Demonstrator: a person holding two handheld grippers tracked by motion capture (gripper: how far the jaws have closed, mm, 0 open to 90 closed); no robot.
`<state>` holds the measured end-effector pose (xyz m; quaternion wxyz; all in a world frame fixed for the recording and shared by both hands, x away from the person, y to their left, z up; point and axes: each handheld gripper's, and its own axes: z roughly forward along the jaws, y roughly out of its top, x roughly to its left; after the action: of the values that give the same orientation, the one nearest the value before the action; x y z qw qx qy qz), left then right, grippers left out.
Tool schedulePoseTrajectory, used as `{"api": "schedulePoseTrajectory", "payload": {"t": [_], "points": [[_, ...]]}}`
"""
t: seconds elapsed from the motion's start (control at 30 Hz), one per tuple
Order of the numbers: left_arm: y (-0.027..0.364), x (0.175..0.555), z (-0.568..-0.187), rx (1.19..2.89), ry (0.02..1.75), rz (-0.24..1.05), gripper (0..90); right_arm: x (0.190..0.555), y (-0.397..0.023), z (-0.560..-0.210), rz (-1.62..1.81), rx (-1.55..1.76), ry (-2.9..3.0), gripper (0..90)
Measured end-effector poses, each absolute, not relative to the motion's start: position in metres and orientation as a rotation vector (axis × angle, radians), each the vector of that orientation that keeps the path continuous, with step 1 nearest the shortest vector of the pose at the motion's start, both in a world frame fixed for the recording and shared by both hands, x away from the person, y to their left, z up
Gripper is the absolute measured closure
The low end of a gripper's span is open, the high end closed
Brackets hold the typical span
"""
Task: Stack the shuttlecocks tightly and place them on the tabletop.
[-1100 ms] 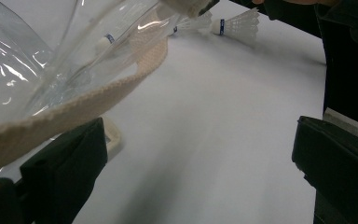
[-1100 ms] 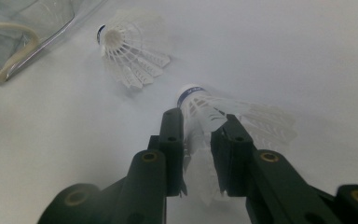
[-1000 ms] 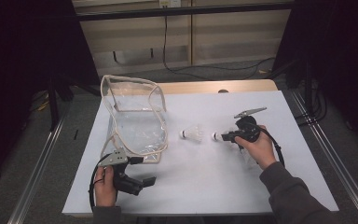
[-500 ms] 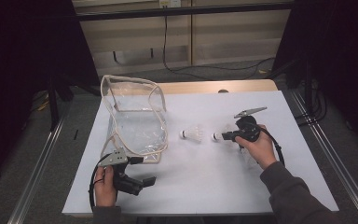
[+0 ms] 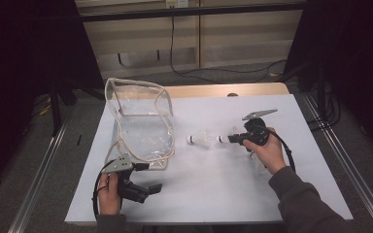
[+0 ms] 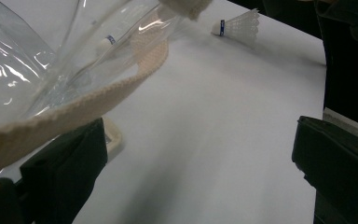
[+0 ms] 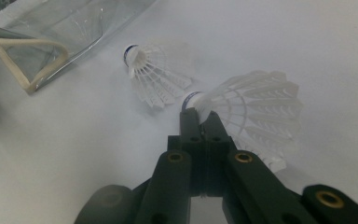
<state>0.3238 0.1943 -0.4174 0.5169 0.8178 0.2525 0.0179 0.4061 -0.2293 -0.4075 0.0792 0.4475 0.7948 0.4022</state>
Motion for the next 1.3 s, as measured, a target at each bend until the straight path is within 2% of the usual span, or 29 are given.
{"api": "schedulePoseTrajectory", "payload": {"t": [1.3], "points": [[0.194,0.324,-0.417,1.962,0.607,0.041,3.4,0.413,-0.210,-0.403,1.285,1.298,2.373,89.8]]}}
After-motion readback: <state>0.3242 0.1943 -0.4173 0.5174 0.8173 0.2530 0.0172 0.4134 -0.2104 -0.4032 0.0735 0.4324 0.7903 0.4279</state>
